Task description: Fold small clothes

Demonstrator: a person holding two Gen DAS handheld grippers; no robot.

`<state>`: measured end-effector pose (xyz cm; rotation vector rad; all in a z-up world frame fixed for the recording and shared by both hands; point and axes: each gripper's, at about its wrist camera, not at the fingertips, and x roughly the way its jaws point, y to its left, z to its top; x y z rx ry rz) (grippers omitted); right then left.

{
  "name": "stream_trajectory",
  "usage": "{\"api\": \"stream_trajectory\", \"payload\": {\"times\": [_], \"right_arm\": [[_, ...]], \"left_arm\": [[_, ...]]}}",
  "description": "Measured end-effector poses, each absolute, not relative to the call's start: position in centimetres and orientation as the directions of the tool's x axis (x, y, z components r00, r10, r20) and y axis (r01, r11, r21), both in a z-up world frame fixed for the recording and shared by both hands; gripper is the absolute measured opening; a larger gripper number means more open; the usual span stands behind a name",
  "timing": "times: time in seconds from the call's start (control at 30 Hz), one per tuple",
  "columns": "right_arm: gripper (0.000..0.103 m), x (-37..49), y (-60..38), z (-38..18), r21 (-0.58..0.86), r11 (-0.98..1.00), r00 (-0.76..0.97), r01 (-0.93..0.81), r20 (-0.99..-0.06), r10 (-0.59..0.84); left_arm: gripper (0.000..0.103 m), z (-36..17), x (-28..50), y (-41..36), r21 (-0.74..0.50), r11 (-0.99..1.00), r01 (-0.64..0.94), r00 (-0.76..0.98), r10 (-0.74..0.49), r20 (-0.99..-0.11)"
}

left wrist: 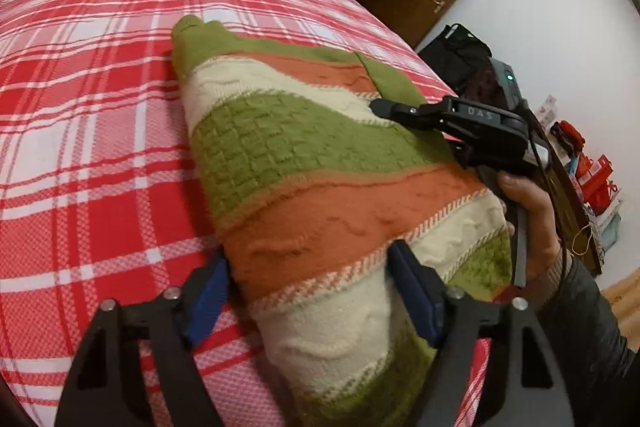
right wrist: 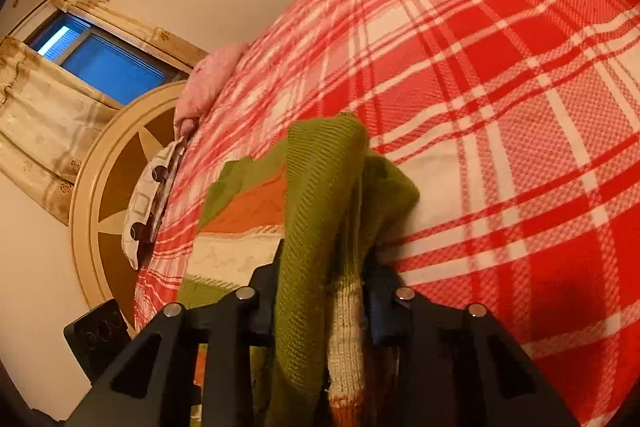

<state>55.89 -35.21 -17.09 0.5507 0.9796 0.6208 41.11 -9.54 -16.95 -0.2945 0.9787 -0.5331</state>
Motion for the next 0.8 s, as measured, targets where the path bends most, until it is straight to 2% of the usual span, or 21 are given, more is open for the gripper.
{"api": "stream_trajectory", "payload": {"times": [0.03,0.1,0.2,0.6,0.8], "right_arm": [[0.03,55.5,-35.1,-16.7,0.668,0.705,0.429,-0.237,-0.579,0.693],[0.029,54.6,-35.0,-15.9,0.67,0.699,0.454,-0.248,-0.557,0.695],[0.028,53.0,-34.1,-14.0,0.661,0.698,0.483,-0.276,-0.532,0.695],[0.028,48.3,-27.4,-9.7,0.645,0.666,0.46,-0.375,-0.494,0.738],[0.028,46.7,-20.3,-9.2,0.667,0.597,0.378,-0.446,-0.464,0.801]], "left_arm": [[0.064,-16.8,41.1,-9.5,-0.466,0.834,0.296,0.444,-0.552,-0.706],[0.044,-16.1,40.7,-9.1,-0.465,0.833,0.3,0.455,-0.554,-0.697],[0.036,-15.4,39.8,-8.4,-0.454,0.838,0.304,0.472,-0.546,-0.692],[0.033,-11.6,34.0,-2.7,-0.416,0.869,0.267,0.574,-0.49,-0.656],[0.033,-10.1,29.6,2.1,-0.365,0.909,0.202,0.637,-0.405,-0.656]]}}
